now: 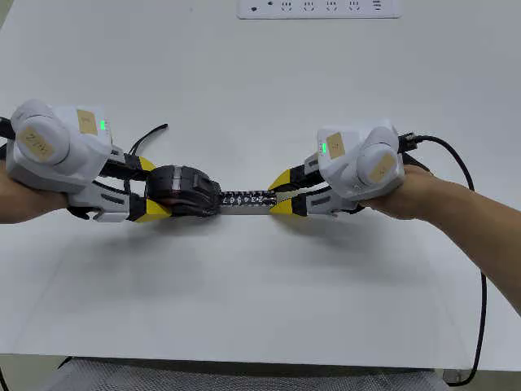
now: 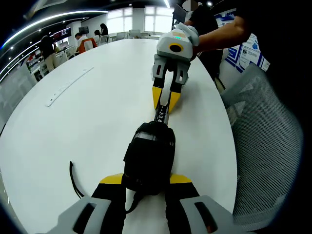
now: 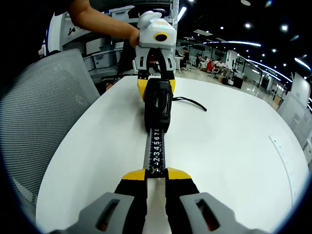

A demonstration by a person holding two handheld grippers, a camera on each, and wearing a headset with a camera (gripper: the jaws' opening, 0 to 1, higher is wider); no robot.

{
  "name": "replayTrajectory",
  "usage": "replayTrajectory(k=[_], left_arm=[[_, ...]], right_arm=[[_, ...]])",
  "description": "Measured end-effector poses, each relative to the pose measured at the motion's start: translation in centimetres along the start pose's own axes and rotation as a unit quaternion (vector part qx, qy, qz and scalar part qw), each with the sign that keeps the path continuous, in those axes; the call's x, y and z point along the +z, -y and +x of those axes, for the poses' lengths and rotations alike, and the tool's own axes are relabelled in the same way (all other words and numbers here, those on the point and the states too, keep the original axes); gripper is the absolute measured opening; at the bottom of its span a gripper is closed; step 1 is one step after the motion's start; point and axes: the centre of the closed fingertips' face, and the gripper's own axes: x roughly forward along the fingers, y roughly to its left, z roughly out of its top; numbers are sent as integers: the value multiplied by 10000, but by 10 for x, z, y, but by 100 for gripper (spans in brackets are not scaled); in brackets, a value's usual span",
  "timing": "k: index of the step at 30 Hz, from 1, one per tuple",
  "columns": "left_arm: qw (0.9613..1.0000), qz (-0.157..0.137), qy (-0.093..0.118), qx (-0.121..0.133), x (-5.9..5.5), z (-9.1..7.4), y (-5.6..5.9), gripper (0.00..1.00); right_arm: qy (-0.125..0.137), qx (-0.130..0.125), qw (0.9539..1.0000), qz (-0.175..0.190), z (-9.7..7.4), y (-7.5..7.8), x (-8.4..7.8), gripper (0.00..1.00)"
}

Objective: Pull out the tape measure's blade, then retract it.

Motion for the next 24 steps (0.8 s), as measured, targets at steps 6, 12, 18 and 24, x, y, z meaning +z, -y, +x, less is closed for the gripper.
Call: replayTrajectory(k=[6, 12, 18, 24], left_arm=[[10000, -6, 12, 1, 0, 0, 0, 28], [10000, -11, 20, 2, 0, 0, 0, 28], [10000, -13, 18, -4, 1, 0, 0, 28], [10000, -7, 7, -8, 1, 0, 0, 28]], right_arm=[[-33, 4, 10000, 45, -6, -1, -4, 11], [-56, 6, 10000, 52, -12, -1, -7, 11], [-83, 0, 9999, 90, -20, -1, -15, 11], [-128, -26, 9998, 125, -28, -1, -22, 11]])
